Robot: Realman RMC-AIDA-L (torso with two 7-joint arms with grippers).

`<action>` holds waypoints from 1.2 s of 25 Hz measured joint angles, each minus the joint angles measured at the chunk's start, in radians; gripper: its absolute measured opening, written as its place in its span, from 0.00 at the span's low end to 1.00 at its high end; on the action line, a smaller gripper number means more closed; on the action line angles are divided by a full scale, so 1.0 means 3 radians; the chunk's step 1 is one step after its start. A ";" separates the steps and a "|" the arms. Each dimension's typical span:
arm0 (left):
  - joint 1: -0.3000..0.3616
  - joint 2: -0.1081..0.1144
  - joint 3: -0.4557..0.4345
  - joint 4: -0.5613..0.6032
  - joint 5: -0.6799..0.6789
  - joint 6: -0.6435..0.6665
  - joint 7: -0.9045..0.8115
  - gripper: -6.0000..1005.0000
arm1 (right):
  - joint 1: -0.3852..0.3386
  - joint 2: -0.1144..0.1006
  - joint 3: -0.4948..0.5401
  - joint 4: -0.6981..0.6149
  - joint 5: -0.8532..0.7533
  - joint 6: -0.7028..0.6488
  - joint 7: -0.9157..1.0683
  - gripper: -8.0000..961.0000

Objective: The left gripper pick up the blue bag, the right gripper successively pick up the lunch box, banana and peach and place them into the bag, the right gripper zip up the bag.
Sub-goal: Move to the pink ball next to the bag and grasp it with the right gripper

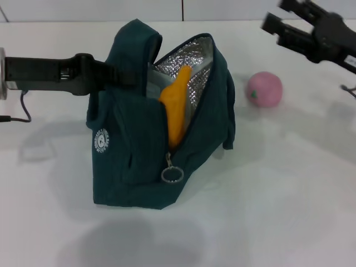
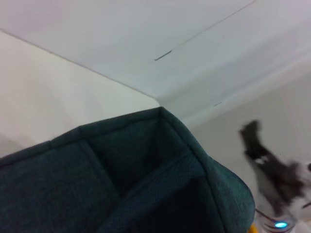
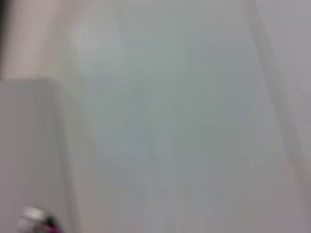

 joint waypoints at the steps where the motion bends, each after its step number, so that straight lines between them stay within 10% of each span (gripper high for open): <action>1: 0.0003 0.0005 0.0000 -0.0001 -0.0004 0.0001 -0.0001 0.03 | -0.0136 -0.0007 -0.0007 -0.0110 0.0023 0.0230 0.0053 0.91; 14: 0.0014 -0.0020 0.0000 -0.0010 -0.0012 -0.0024 -0.0012 0.03 | -0.0073 0.0026 -0.1111 -0.0169 -0.0151 0.2457 0.0185 0.90; 30: -0.0001 -0.0026 0.0000 -0.0016 -0.0012 -0.0025 -0.0012 0.03 | 0.0120 0.0034 -0.1447 -0.0150 -0.0089 0.2902 0.0141 0.86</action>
